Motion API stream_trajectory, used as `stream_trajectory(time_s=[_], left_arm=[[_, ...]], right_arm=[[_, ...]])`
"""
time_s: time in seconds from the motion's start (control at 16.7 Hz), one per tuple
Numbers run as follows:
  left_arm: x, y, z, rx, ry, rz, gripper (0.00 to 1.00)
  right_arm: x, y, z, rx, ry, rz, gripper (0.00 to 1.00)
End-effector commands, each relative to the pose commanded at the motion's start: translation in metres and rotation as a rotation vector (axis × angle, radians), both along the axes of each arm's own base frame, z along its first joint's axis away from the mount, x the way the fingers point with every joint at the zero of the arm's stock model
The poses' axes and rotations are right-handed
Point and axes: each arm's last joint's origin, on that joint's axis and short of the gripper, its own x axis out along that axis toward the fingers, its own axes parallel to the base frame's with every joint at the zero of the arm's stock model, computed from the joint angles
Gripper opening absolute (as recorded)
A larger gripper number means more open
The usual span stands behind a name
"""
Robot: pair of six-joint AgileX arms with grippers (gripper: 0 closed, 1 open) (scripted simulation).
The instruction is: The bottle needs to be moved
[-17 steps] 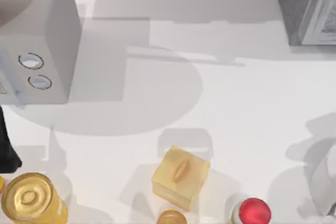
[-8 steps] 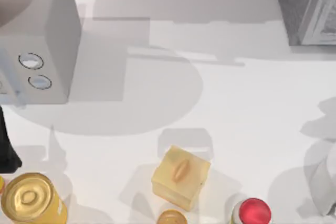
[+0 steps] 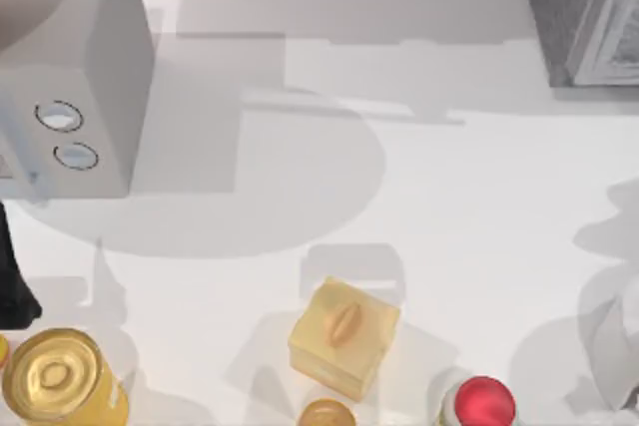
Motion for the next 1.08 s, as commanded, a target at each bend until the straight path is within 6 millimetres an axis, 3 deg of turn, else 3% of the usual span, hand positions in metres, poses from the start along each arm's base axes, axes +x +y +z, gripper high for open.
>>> stream_trajectory(time_s=[0.72,1.08], left_arm=[[0.0000,0.0000,0.0000,0.000,0.000,0.000,1.00],[0.0000,0.0000,0.0000,0.000,0.000,0.000,1.00]], right_arm=[[0.0000,0.0000,0.0000,0.000,0.000,0.000,0.98],[0.0000,0.0000,0.0000,0.000,0.000,0.000,1.00]])
